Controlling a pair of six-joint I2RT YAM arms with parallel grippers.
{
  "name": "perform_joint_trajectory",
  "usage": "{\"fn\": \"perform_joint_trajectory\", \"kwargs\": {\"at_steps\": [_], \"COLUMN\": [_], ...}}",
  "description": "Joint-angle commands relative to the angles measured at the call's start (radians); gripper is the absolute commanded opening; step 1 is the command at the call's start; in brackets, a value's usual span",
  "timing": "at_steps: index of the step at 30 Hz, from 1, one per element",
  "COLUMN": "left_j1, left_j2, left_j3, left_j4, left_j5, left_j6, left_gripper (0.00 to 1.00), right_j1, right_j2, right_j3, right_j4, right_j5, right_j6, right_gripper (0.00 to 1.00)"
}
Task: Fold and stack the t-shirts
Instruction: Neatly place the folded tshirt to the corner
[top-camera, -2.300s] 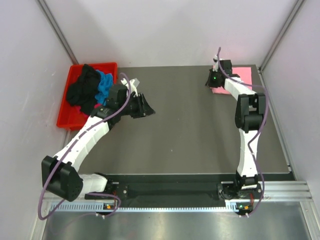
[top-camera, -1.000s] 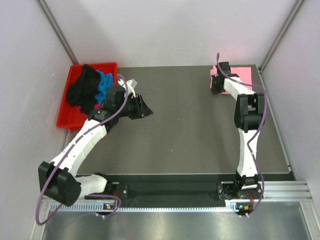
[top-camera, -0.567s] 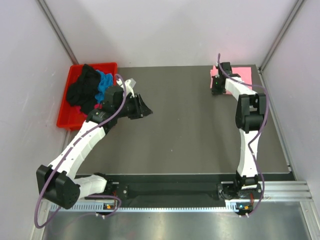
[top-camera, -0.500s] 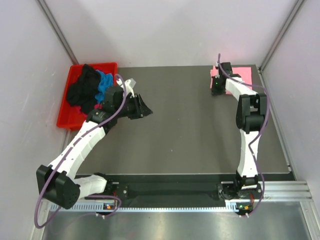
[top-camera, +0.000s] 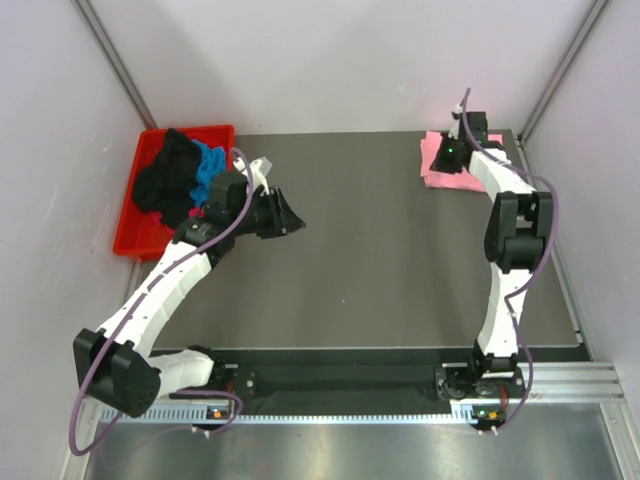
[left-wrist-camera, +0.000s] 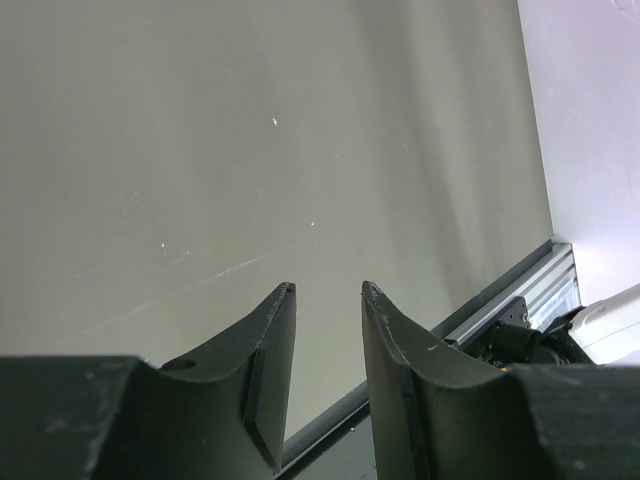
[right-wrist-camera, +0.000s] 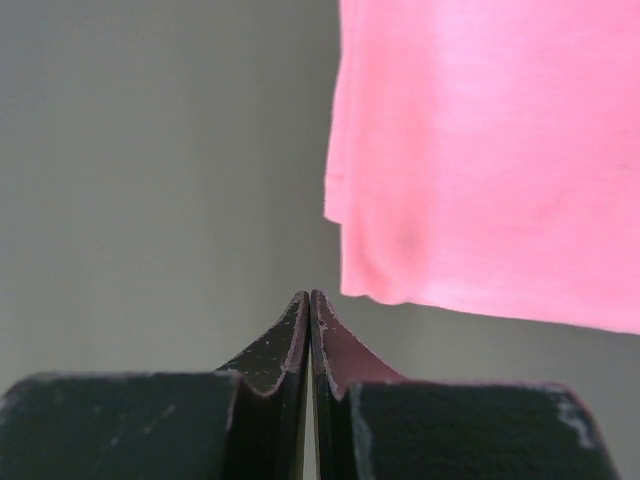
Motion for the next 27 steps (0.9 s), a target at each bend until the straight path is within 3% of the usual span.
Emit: {"fn": "perform_joint_trajectory", "kwargs": {"at_steps": [1,10,21,27], "left_j1": [-0.006,-0.007,-0.013,-0.013], "left_j2": [0.015,0.061,0.041,-0.014], "left_j3": [0.026,0.038,0.034,0.008], "left_j4": [0.021,0.038,0.032,0.031], "left_j5": [-0.004,0.002,0.005,0.010], "left_j6": [0.001,-0.002,0.001,-0.020], "left_gripper": [0.38,0.38,0.38,0.38], "right_j1": [-0.057,-0.104,-0.134,-0.123], "right_j2": [0.025,0.182,0.033,0.036], "right_j3": [0.044,0.029,-0.022,-0.029], "right_j4": [0.070,0.119,0.128,0.121], "right_j5": [-0.101,-0.294,-0.320,-0.345], "right_j6": [0.051,0.089,0.081,0.087], "right_gripper": [0.00,0.00,0.00,0.00]}}
